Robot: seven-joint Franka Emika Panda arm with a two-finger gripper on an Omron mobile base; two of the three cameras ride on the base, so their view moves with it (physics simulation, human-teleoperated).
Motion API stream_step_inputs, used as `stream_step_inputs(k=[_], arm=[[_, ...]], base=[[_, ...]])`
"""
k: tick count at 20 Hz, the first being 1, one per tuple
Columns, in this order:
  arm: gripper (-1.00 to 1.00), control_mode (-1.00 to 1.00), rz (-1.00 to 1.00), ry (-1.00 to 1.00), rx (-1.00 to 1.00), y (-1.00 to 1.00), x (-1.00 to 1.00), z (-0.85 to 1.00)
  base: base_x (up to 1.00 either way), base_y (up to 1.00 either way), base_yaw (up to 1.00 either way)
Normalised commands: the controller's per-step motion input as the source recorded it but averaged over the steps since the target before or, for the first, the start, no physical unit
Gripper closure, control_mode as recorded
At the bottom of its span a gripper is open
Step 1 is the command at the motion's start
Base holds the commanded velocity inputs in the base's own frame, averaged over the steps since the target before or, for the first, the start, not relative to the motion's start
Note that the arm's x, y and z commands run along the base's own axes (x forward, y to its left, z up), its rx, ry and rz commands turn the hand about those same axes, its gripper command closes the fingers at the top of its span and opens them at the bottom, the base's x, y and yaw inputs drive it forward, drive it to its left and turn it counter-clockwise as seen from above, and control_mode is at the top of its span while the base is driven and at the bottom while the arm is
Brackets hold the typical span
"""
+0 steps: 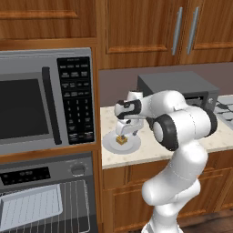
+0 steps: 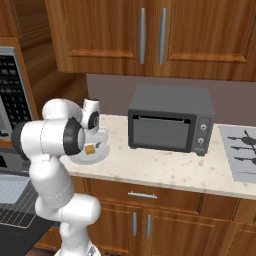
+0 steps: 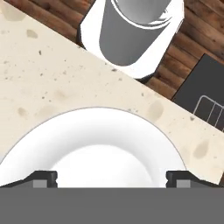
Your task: Take the baked cake out of the oven and place it on the plate for cooling. Then close the oven door.
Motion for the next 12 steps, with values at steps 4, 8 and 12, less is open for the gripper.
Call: stream_step_inputs(k=[4, 8, 12], arm=[[-1.00, -1.00, -0.01, 0.00, 0.00, -0.04, -0.59, 0.19], [-1.00, -1.00, -0.02, 0.00, 0.01, 0.00, -0.65, 0.17], [-1.00, -1.00, -0.01, 0.00, 0.00, -0.03, -0.61, 0.17]], base=[[0.00, 0.00, 0.00], [0.00, 0.00, 0.00], [0.00, 0.00, 0.00]])
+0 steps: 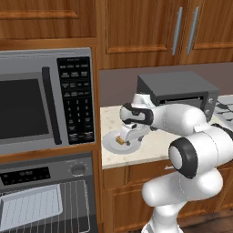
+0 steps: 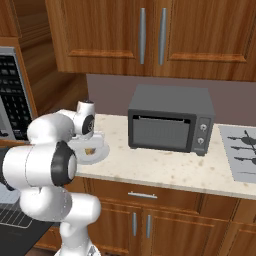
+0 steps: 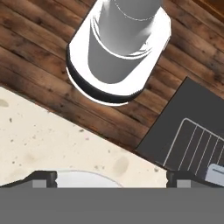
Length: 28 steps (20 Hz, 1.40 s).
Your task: Take the baked cake out of the oven and place it on the plate for cooling. Then close the oven door.
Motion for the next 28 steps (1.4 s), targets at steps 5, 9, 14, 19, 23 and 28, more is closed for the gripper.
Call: stream_step_inputs(k=[5, 9, 14, 19, 23, 28], arm=[[-1.00, -1.00, 0.00, 0.03, 0.00, -0.02, -0.50, 0.19], [-1.00, -1.00, 0.00, 0.08, 0.00, 0.00, -0.50, 0.15], [-1.00, -1.00, -0.07, 0.12, 0.00, 0.10, -0.53, 0.04], [-1.00, -1.00, 0.00, 0.00, -0.01, 0.29, -0.56, 0.00], [-1.00, -1.00, 0.05, -0.04, -0.06, 0.38, -0.50, 0.00], [-1.00, -1.00, 0.04, -0.04, -0.02, 0.35, -0.49, 0.00]], base=[[0.00, 0.00, 0.00], [0.00, 0.00, 0.00], [0.00, 0.00, 0.00], [0.00, 0.00, 0.00], [0.00, 0.00, 0.00], [0.00, 0.00, 0.00]])
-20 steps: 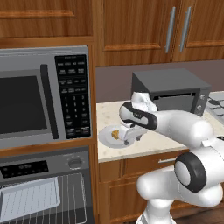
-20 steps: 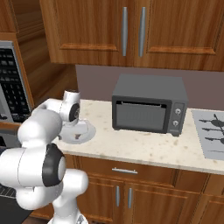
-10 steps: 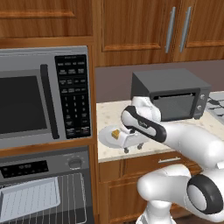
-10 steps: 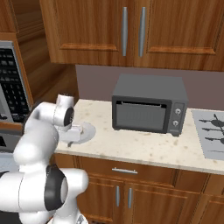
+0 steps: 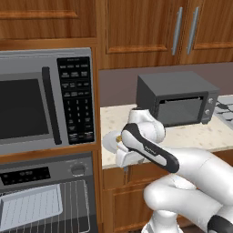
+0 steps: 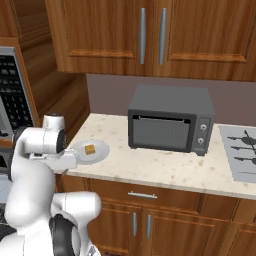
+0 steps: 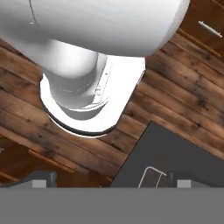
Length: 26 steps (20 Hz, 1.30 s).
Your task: Take the baked cake out of the oven and place it on the plate for cooling. Then close the oven door.
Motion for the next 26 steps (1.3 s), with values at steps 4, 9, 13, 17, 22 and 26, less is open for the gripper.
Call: stream_step_inputs(k=[4, 9, 13, 17, 22, 26], arm=[[-1.00, -1.00, 0.00, 0.04, -0.02, 0.49, -0.33, 0.00], [-1.00, -1.00, -0.07, 0.00, 0.00, 0.57, -0.27, -0.01], [-1.00, -1.00, -0.14, 0.02, -0.04, 0.62, -0.29, -0.16], [-1.00, -1.00, -0.13, 0.04, -0.09, 0.62, -0.21, -0.17], [-1.00, -1.00, -0.03, 0.10, -0.29, 0.66, 0.00, -0.21], [-1.00, -1.00, -0.01, 0.10, -0.11, 0.62, 0.00, -0.20]], base=[[0.00, 0.00, 0.00], [0.00, 0.00, 0.00], [0.00, 0.00, 0.00], [0.00, 0.00, 0.00], [0.00, 0.00, 0.00], [0.00, 0.00, 0.00]])
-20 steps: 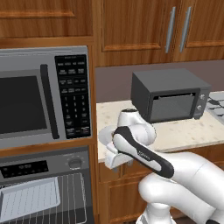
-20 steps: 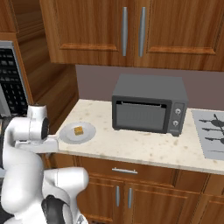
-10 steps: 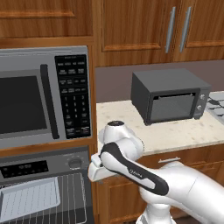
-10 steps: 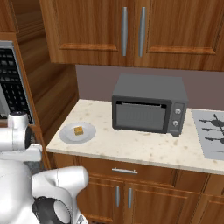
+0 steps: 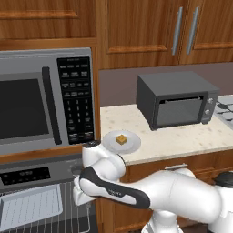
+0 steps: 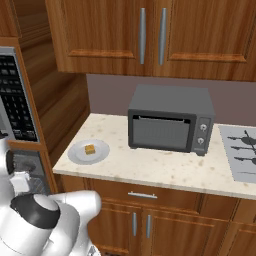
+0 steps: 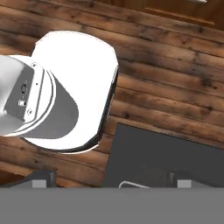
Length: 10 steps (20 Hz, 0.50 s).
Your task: Take the baked cake out of the oven and place it on the plate for cooling. Then close the oven door.
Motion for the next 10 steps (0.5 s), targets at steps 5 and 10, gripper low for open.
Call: stream_step_inputs(k=[5, 10], arm=[[-1.00, -1.00, -0.02, 0.11, 0.00, 0.49, -0.10, -0.20], [-1.00, -1.00, -0.02, 0.04, 0.05, 0.33, -0.26, -0.21]], base=[[0.00, 0.00, 0.00], [0.00, 0.00, 0.00]])
